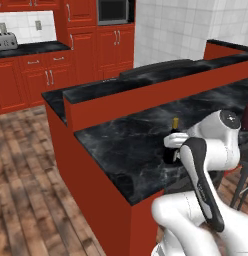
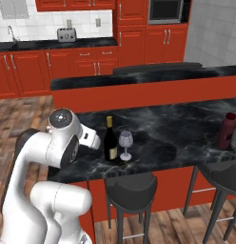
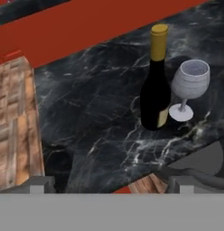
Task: There is a wine glass and glass cup on the dining counter. Place the wine bottle next to the wine glass and the juice bottle next to the glass cup.
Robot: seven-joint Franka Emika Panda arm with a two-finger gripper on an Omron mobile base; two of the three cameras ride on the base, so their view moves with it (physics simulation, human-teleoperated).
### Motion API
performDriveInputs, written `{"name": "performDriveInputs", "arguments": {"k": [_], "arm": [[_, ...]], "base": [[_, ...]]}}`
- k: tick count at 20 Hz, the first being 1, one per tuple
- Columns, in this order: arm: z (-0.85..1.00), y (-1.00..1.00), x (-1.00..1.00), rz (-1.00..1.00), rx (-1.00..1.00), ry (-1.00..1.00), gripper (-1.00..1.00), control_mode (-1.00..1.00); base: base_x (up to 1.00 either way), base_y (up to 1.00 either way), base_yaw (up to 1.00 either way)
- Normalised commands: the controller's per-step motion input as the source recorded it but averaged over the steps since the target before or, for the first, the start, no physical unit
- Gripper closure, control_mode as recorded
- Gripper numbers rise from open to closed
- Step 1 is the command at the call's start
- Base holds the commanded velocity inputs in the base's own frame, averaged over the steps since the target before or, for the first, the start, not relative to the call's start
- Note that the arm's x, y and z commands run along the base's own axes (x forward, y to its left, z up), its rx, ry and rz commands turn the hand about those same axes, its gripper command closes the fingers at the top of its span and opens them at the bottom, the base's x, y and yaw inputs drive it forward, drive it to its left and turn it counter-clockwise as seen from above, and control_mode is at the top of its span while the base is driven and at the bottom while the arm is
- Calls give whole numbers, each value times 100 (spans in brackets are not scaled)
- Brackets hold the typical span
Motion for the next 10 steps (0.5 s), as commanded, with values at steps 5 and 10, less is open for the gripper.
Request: {"name": "performDriveInputs", "arguments": {"k": [5,10], "arm": [[24,5,-51,1,10,6,-100,-100],[17,6,-54,0,0,0,-100,-100]], "base": [[0,0,0],[0,0,0]]}}
